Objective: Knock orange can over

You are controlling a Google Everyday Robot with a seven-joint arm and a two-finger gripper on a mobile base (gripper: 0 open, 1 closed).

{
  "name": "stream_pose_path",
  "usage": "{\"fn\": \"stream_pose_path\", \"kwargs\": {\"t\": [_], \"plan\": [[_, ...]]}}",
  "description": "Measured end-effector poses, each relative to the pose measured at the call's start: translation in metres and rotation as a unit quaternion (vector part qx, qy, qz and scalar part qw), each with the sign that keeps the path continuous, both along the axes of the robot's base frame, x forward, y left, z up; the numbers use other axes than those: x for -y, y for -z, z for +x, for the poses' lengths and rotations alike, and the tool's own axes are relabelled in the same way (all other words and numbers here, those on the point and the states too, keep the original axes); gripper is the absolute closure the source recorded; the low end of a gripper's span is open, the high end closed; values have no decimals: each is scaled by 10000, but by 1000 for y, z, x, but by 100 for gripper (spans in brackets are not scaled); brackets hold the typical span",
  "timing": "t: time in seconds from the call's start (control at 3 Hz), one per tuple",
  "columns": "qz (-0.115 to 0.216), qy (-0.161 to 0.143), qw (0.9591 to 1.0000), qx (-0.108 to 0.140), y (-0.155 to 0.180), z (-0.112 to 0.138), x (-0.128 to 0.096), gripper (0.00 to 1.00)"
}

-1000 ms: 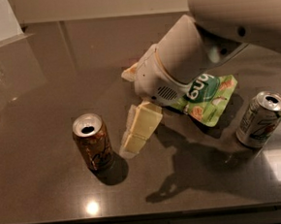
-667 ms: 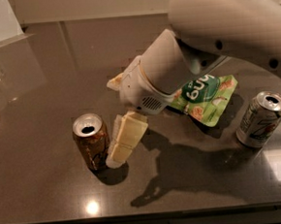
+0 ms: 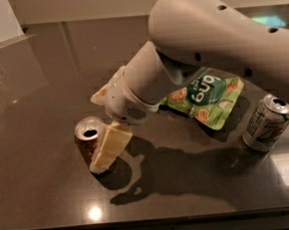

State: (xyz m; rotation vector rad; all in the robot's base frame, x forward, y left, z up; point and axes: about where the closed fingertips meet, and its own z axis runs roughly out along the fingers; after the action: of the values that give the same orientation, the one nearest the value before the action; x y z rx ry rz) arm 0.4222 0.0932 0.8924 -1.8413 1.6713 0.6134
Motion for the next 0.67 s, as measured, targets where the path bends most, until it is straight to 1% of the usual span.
{"fn": "stream_pose_path", "kwargs": {"t": [0.33,0.67], "plan": [[-7,0,10000,-51,4,2,-3,39],[23,15,9998,-176,-2,4,1,70]]}}
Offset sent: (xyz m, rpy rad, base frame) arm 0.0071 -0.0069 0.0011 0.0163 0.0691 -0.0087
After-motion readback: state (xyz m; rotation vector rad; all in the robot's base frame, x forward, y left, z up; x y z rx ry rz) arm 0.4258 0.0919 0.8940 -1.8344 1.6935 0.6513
